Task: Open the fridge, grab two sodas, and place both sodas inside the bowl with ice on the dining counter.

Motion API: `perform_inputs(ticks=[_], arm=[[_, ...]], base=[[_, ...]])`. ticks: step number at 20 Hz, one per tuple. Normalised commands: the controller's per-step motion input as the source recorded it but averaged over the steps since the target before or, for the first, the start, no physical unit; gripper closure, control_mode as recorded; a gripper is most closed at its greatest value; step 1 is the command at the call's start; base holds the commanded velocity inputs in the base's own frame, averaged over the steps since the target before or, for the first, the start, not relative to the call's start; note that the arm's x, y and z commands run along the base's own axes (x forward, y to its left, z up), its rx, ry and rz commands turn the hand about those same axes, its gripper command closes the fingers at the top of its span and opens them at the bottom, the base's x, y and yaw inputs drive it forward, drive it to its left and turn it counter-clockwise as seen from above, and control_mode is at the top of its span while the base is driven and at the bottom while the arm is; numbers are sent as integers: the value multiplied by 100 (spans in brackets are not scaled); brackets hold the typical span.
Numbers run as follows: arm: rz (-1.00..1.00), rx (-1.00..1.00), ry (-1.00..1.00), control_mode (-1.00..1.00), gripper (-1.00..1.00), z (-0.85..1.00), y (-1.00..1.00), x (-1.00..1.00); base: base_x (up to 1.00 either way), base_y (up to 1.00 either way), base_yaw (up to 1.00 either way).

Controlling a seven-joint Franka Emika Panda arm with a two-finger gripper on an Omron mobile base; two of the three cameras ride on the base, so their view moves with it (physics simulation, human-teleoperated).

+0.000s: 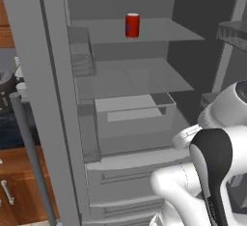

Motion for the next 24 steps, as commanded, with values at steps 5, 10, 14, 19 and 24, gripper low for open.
perform_inputs(ticks=[5,10,14,19,24], arm=[[0,0,0,100,-100,0,0,0],[0,0,0,100,-100,0,0,0],[0,0,0,100,-100,0,0,0],[0,7,0,-100,-100,2,3,30],[0,19,-12,-100,-100,37,33,67]], base=[[70,-9,-5],[67,-2,-7],[69,0,-8],[45,0,-4],[0,0,0]])
